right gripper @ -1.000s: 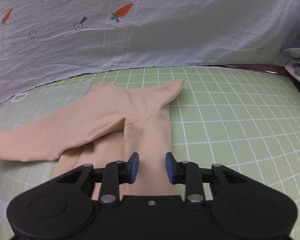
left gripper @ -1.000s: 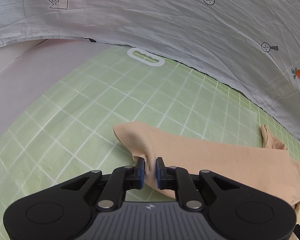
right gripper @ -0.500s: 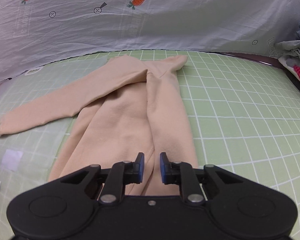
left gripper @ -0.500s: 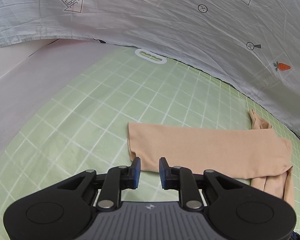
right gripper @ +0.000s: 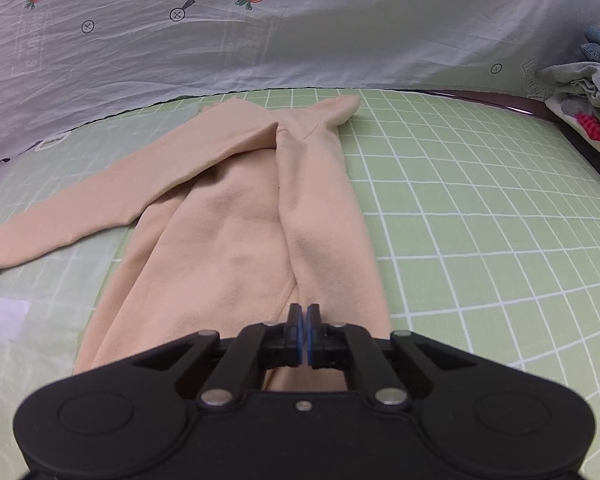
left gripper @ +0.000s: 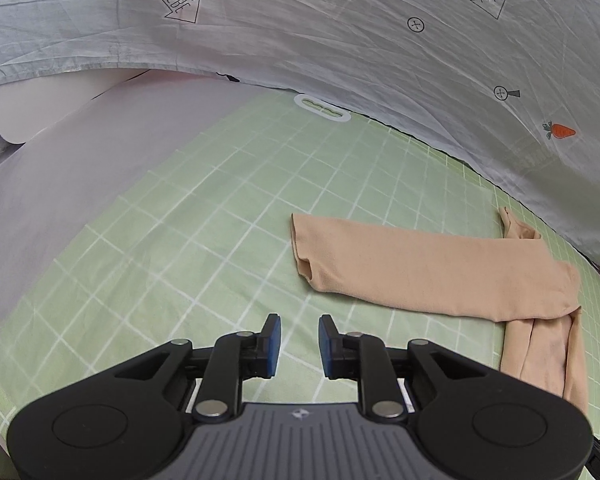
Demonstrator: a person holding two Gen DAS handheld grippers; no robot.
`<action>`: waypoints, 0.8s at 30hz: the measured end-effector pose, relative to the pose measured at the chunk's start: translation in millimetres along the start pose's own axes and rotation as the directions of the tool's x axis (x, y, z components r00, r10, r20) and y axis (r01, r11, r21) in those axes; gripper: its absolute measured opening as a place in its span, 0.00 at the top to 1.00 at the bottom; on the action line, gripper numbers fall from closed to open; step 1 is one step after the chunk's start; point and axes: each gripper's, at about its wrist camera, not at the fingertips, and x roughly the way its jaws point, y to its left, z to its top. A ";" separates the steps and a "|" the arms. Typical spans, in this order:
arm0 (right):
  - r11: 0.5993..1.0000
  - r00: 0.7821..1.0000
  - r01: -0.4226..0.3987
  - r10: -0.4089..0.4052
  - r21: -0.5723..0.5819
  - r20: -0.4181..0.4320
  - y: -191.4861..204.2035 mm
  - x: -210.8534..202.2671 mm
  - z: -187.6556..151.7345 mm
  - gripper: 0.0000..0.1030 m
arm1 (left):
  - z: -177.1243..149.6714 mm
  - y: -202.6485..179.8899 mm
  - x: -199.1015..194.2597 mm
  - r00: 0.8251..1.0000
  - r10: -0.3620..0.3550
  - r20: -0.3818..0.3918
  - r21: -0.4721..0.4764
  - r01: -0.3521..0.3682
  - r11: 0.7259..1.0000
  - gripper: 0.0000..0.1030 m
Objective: Fold clothes
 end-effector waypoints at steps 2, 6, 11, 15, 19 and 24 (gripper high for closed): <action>1.000 1.000 -0.022 0.022 -0.001 0.018 -0.3 -6.6 0.3 0.98 | -1.6 -0.9 -0.3 1.000 -0.004 -0.003 0.004 0.004 1.000 0.78; 0.997 0.995 -0.075 0.076 -0.011 0.061 6.2 -22.5 5.1 0.99 | -4.9 -2.7 -0.8 1.000 -0.013 -0.008 0.011 0.013 1.000 0.78; 0.988 0.987 -0.152 0.154 -0.037 0.048 17.9 -21.3 10.8 1.00 | -7.5 -7.0 1.3 1.000 -0.018 -0.019 0.021 0.018 1.000 0.78; 0.986 0.986 -0.165 0.164 -0.025 -0.018 21.6 -7.8 5.9 1.00 | -6.1 -9.9 6.0 0.999 -0.012 -0.035 0.020 0.012 1.000 0.76; 0.992 0.992 -0.127 0.128 -0.025 0.010 15.6 -11.7 14.6 0.94 | -2.0 -12.1 16.3 0.999 -0.003 -0.051 0.000 0.003 1.000 0.66; 0.999 0.999 -0.039 0.039 -0.003 0.038 -1.4 -10.5 28.8 0.24 | 10.3 -20.5 34.3 0.999 0.022 -0.043 -0.022 -0.023 0.999 0.41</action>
